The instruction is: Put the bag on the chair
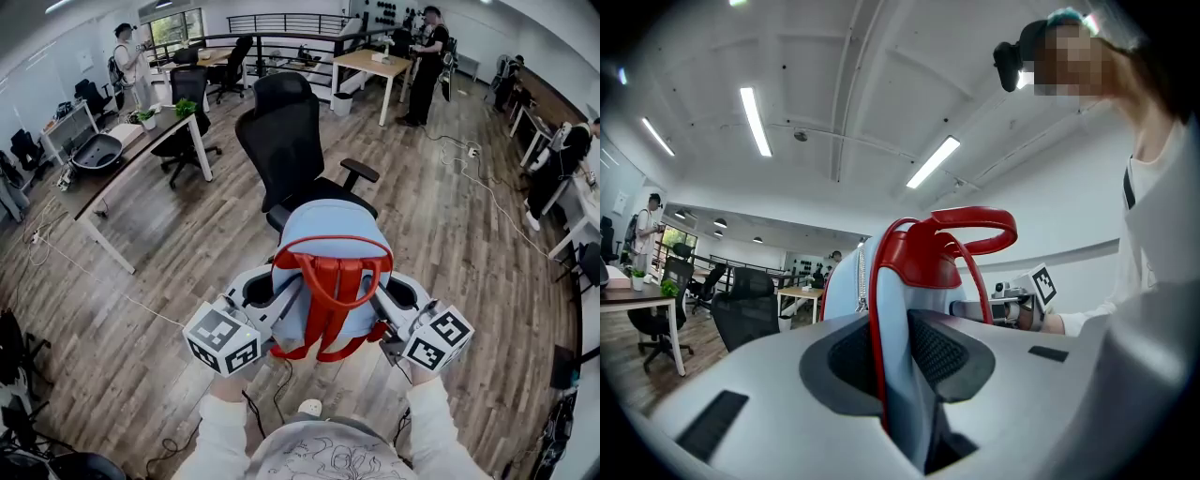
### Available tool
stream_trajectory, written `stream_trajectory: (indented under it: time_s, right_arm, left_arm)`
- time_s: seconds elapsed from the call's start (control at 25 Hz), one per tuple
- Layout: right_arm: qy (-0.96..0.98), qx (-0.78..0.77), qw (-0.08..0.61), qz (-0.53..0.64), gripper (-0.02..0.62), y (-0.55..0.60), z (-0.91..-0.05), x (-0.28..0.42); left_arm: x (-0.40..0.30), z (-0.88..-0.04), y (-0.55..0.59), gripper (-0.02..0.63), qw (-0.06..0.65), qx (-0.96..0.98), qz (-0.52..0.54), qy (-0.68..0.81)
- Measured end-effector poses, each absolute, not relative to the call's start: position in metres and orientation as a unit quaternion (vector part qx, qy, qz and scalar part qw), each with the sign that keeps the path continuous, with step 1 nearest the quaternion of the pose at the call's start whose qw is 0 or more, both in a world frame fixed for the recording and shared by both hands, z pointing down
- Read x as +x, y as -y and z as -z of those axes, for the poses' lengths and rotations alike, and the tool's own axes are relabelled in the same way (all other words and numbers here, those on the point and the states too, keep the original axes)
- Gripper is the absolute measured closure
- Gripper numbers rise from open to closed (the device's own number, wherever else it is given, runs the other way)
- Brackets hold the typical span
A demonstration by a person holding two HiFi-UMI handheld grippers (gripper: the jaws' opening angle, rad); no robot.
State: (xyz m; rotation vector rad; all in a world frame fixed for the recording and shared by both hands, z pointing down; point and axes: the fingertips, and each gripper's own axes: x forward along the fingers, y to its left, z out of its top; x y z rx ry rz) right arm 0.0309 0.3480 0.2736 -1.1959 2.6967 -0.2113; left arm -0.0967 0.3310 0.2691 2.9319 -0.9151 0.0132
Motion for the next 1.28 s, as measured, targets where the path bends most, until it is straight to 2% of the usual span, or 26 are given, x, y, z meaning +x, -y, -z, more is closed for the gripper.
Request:
stream_trajectory:
  time_s: [0.68,1.28]
  right_arm:
    - [-0.902,-0.415,0.082,0.09,0.529,-0.299,-0.289,0.023]
    - [-0.917,-0.379,0.084,0.088,0.528,-0.148,-0.293,0.073]
  left_arm:
    - [-0.105,-0.285,-0.279,0.514,0.055,0.955,-0.012,0.293]
    - [-0.056,-0.289,-0.138,0.514,0.047,0.943,-0.011,0.329]
